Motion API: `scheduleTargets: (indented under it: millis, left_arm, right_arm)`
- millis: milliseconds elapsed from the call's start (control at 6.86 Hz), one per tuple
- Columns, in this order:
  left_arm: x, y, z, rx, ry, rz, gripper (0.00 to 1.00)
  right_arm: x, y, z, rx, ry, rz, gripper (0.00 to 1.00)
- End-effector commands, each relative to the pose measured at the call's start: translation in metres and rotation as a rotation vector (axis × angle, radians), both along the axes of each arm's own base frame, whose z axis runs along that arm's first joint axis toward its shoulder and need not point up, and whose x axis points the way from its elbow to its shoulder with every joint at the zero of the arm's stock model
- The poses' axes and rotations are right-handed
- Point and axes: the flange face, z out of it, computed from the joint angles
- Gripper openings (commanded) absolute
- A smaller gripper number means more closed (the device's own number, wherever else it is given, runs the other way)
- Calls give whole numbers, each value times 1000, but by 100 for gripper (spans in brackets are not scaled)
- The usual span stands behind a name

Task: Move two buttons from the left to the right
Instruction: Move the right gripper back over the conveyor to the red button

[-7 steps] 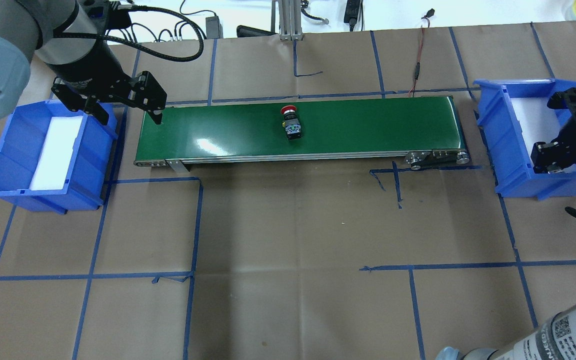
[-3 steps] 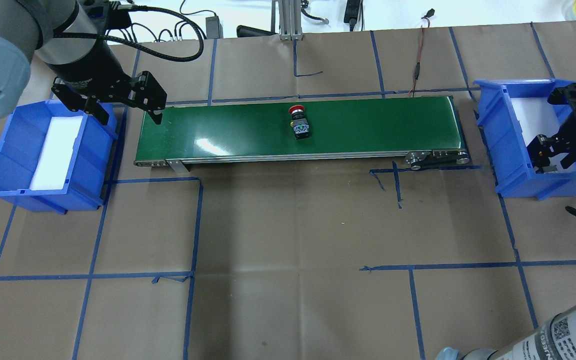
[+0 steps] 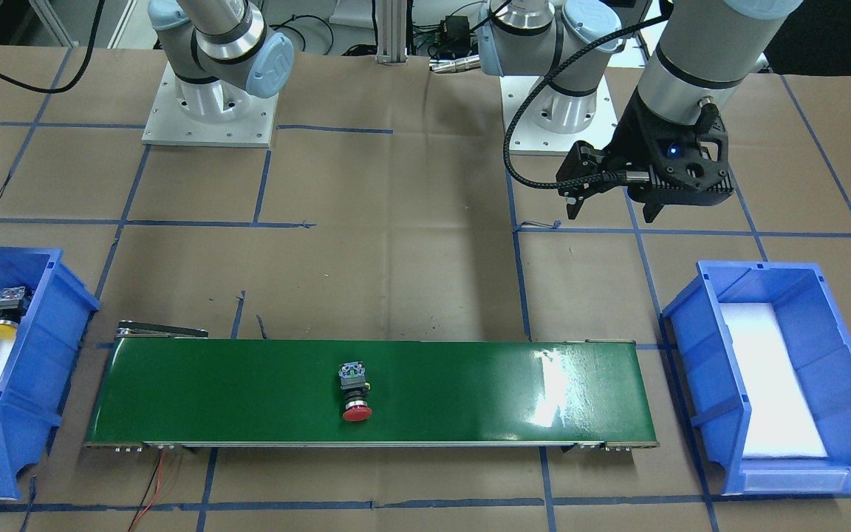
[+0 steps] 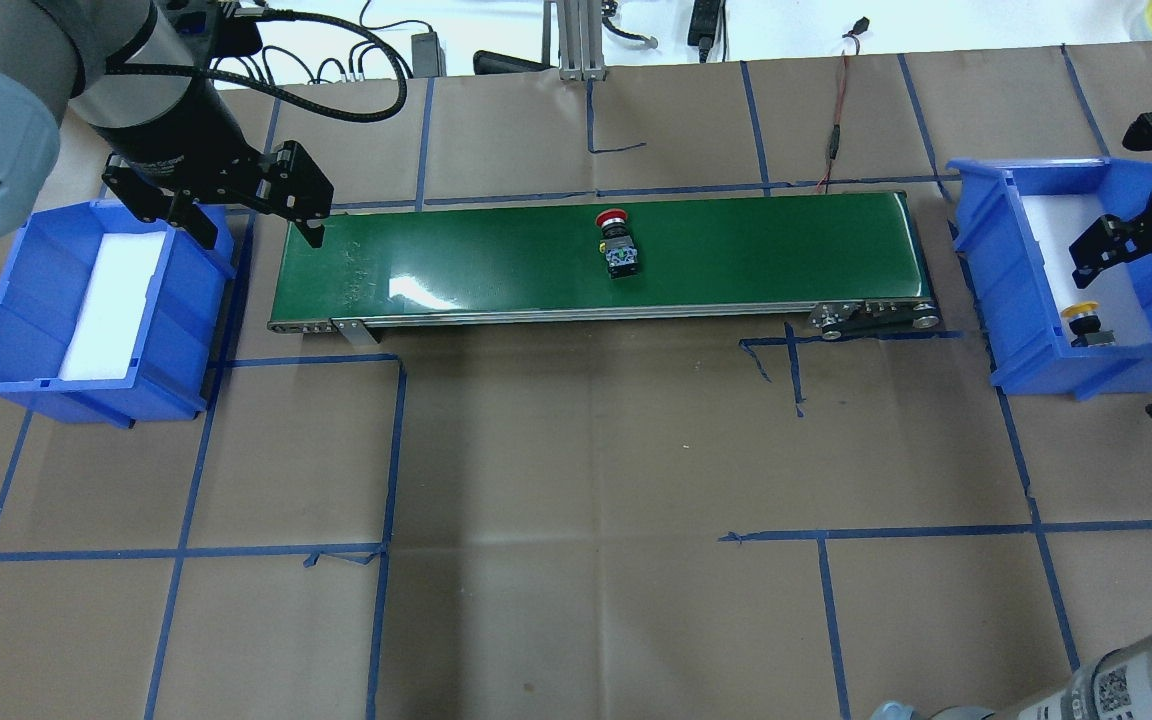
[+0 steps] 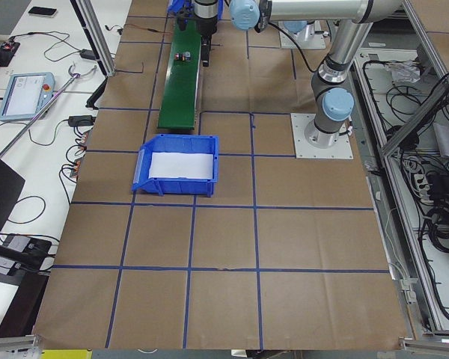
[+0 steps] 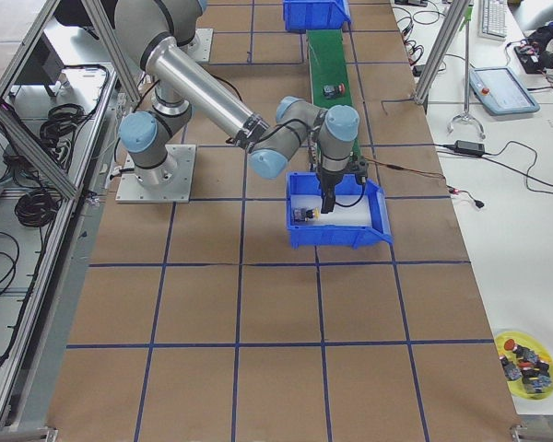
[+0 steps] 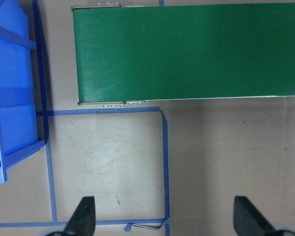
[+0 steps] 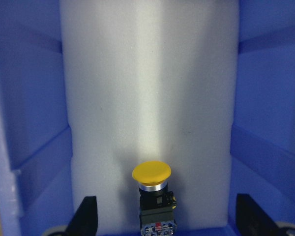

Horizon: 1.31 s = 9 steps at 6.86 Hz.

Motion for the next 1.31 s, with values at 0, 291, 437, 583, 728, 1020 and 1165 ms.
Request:
scheduleTargets:
  millis: [0,291,437,583,728,1020,1165]
  left_arm:
    - [0,0,-1,1,0,2,100]
    - [0,0,-1,1,0,3,100]
    - [0,0,-1,1,0,5,100]
    - [0,-1,0,0,2,5,100]
    - [0,-1,0,0,0,5,100]
    - [0,0,-1,1,2,5,100]
    - [1,-1,-1,1,2,6,100]
  right_arm:
    - [65,-21,63,31,-27,-90,99]
    - [191,-18,112,-56,-46,-126,99]
    - [253,-16,120,-80,-103,-75,99]
    - [292,-10,121,-79,-93,-51,99]
    - [305,-8,117,-74,-90,-31,99]
    - [307,-7,108,-55,-96,-22,99]
    - [307,-10,101,-44,-92,-17,99]
